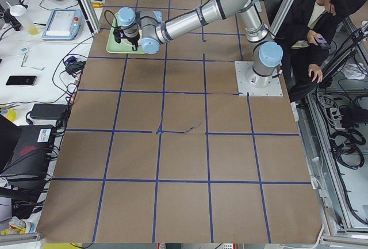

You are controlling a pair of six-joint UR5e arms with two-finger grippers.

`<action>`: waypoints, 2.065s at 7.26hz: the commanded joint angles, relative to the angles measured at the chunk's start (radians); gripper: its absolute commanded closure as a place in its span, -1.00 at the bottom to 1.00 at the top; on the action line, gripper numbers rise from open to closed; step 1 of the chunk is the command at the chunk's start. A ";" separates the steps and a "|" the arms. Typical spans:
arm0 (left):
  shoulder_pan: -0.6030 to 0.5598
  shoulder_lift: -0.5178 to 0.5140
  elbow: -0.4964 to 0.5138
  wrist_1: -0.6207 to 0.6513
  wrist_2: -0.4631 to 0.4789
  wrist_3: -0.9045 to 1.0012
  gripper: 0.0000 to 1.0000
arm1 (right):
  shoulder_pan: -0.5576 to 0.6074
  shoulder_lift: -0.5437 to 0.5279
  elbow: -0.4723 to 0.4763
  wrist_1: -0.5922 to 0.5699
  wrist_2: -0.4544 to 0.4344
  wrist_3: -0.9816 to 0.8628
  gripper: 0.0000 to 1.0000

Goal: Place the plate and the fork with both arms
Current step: 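Carry the plate with the left gripper and lower it onto the green tray, then open the left gripper and withdraw it from the plate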

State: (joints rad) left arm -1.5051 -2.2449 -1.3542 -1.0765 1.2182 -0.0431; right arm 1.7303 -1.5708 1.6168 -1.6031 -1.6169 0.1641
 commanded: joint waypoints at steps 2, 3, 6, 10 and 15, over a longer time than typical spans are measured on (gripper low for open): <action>-0.095 -0.159 0.164 0.025 0.017 -0.102 1.00 | 0.000 0.000 0.000 0.000 0.000 0.000 -1.00; -0.101 -0.176 0.187 0.026 0.029 -0.119 1.00 | 0.000 0.000 0.002 0.000 0.000 0.000 -1.00; -0.116 -0.203 0.230 0.029 0.029 -0.147 1.00 | 0.000 0.000 0.002 0.000 0.000 0.000 -1.00; -0.122 -0.145 0.172 0.040 0.026 -0.115 -1.00 | 0.000 0.002 0.000 0.000 0.000 0.000 -1.00; -0.105 0.310 -0.141 -0.207 0.262 -0.099 -1.00 | 0.000 0.002 0.002 0.002 -0.001 0.000 -1.00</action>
State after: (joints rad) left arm -1.6040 -2.0619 -1.4343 -1.1813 1.4230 -0.1359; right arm 1.7303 -1.5693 1.6183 -1.6020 -1.6178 0.1641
